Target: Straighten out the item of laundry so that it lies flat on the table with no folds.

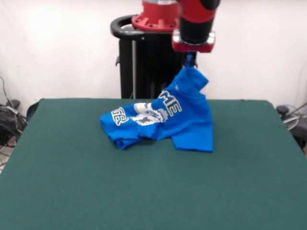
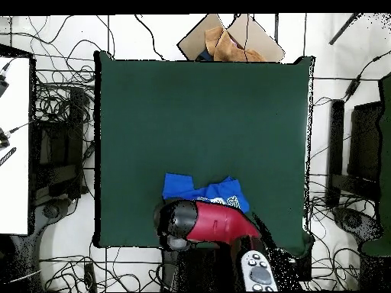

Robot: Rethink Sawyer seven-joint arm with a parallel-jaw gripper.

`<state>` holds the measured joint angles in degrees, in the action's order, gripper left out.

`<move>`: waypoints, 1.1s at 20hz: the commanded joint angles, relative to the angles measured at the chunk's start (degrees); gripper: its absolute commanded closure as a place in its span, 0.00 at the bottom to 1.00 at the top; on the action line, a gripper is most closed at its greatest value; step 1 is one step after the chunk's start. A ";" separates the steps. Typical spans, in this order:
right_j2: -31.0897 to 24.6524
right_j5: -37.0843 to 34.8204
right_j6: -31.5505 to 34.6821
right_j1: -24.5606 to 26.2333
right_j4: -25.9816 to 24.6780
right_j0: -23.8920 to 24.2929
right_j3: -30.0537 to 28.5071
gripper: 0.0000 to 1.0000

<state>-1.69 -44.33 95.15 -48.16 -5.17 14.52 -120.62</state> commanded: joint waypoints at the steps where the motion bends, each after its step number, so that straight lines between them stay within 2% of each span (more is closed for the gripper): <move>1: -3.50 -9.97 -6.19 -1.74 -4.82 7.11 14.83 1.00; 8: -6.29 -16.09 -8.54 -3.42 -6.21 11.20 17.84 1.00; 15: -8.76 -30.23 -11.58 -3.48 -8.93 12.61 26.60 1.00; 22: -11.72 -34.60 -12.53 0.24 -12.64 13.88 35.56 1.00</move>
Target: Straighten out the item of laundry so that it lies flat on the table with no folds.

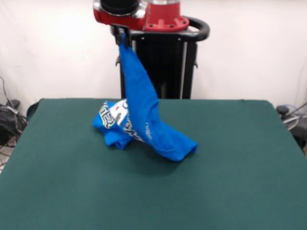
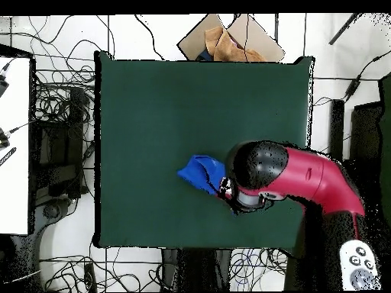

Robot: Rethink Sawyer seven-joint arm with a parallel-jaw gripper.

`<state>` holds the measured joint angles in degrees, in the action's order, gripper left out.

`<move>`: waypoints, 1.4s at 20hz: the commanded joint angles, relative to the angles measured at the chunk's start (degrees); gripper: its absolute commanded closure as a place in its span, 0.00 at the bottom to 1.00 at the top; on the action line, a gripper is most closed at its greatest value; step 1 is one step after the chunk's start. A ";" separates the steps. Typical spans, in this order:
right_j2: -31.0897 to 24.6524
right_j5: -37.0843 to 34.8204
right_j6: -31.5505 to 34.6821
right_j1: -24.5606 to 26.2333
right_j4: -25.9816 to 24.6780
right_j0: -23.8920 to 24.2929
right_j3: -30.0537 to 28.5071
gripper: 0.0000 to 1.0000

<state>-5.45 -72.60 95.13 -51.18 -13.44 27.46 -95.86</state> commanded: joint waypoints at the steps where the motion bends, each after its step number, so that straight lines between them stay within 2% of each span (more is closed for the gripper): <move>1: -8.53 -6.24 -13.16 4.05 -5.40 1.21 12.62 1.00; 8: -13.80 -5.90 -21.08 11.85 -11.64 4.33 27.10 1.00; 11: -14.53 -3.93 -22.11 12.00 -12.53 5.15 27.60 1.00; 14: -13.28 -0.76 -18.56 8.93 -11.68 4.81 22.12 1.00; 20: -8.09 5.70 -6.78 -3.77 -7.09 0.08 2.53 1.00; 25: -5.57 12.26 2.92 -9.72 1.21 -3.45 -12.60 1.00; 28: -2.56 12.33 8.43 -12.88 4.74 -7.55 -17.11 1.00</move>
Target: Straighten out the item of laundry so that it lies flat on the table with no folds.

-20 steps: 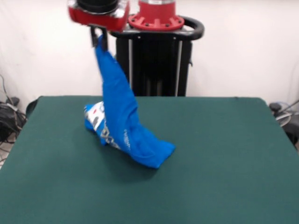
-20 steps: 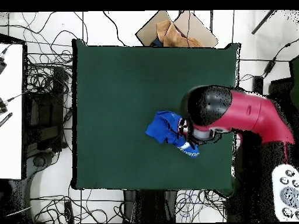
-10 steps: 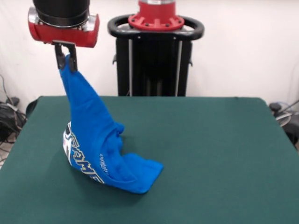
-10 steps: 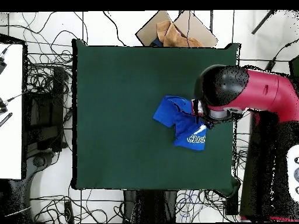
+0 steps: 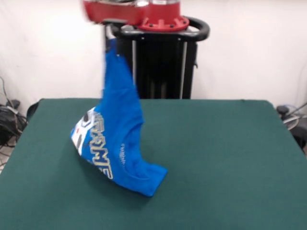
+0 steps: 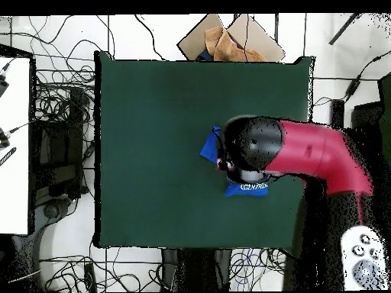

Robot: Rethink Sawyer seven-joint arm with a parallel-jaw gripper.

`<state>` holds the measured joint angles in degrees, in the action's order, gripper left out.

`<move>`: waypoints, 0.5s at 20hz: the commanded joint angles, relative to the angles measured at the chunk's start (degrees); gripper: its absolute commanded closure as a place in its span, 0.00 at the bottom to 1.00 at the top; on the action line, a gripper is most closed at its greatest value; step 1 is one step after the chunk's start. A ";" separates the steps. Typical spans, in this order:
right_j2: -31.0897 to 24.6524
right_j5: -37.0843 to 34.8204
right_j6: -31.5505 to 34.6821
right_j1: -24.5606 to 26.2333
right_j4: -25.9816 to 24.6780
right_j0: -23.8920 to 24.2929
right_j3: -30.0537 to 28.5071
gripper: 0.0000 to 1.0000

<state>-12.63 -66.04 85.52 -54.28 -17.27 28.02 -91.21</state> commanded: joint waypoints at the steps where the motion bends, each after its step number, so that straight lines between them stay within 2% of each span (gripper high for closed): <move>1: 5.63 5.17 19.58 -10.48 9.35 -9.52 -22.46 1.00; 4: 8.66 4.86 24.42 -11.46 10.90 -13.75 -23.95 1.00; 10: 12.28 12.83 34.64 -9.72 17.17 -22.47 -29.82 1.00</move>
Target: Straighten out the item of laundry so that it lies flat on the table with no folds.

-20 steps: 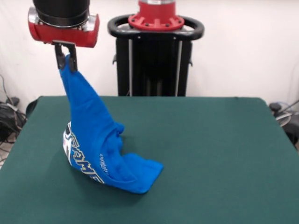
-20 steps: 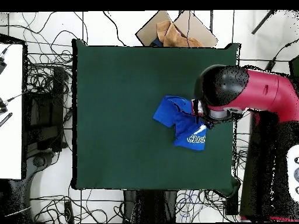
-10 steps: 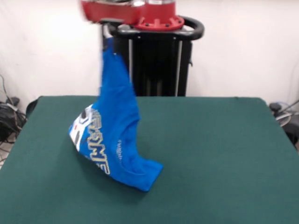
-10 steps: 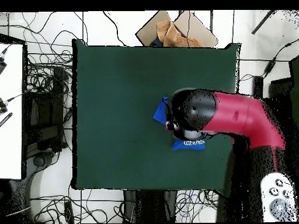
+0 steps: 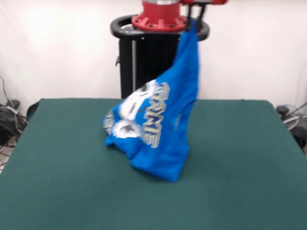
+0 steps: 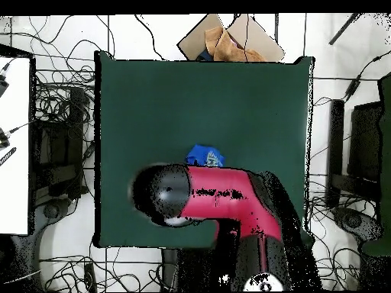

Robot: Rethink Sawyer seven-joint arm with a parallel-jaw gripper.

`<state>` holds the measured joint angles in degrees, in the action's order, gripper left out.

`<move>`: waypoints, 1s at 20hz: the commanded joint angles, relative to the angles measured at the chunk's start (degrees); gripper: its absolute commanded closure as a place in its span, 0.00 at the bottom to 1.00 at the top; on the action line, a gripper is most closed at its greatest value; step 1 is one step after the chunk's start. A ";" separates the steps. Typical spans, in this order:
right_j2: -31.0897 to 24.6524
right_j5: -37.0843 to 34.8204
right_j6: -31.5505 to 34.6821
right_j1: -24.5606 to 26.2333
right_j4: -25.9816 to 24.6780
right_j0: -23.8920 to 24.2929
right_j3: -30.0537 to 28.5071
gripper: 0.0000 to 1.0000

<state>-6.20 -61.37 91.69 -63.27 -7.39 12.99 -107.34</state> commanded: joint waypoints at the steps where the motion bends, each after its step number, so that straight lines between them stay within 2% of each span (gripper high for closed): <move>1: 6.23 10.29 30.26 0.10 8.31 -9.17 -14.47 1.00; 8: 5.71 28.14 41.34 9.25 14.47 -18.11 -19.30 1.00; 13: -1.17 42.91 40.55 15.50 20.84 -16.92 -23.90 1.00; 16: -4.97 47.55 41.91 17.48 23.11 -16.55 -25.00 1.00; 20: -5.15 51.78 44.10 21.62 24.28 -19.28 -23.10 1.00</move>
<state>-5.74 -11.32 120.11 -49.77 11.63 -4.44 -126.84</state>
